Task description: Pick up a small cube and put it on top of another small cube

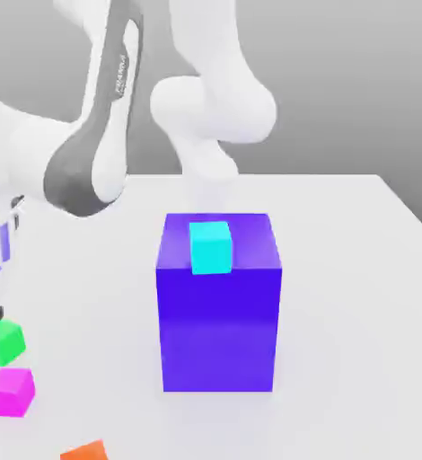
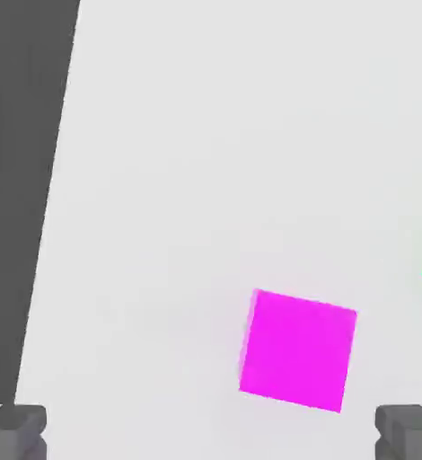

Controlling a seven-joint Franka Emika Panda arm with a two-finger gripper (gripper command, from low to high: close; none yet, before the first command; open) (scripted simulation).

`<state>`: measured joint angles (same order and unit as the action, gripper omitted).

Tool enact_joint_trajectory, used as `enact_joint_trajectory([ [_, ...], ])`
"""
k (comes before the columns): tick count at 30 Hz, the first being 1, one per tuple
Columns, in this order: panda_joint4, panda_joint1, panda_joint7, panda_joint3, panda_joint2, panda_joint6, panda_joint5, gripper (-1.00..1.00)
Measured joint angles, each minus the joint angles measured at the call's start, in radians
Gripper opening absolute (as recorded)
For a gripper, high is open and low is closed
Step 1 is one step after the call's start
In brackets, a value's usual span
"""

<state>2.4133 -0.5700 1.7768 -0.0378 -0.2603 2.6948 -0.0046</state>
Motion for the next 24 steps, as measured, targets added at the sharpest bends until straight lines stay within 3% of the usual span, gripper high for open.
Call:
enact_joint_trajectory([
  [5, -0.028, -0.024, 0.0, 0.013, -0.181, 0.132, 0.04, 0.0],
  [6, -0.032, -0.025, 0.0, 0.014, -0.201, 0.148, 0.041, -1.0],
  [12, -0.034, -0.025, 0.0, 0.015, -0.211, 0.158, 0.041, -1.0],
  [18, 0.003, -0.021, 0.024, 0.004, -0.042, 0.025, 0.027, -1.0],
  [24, 0.051, -0.004, 0.324, -0.095, 0.042, -0.02, 0.022, -1.0],
])
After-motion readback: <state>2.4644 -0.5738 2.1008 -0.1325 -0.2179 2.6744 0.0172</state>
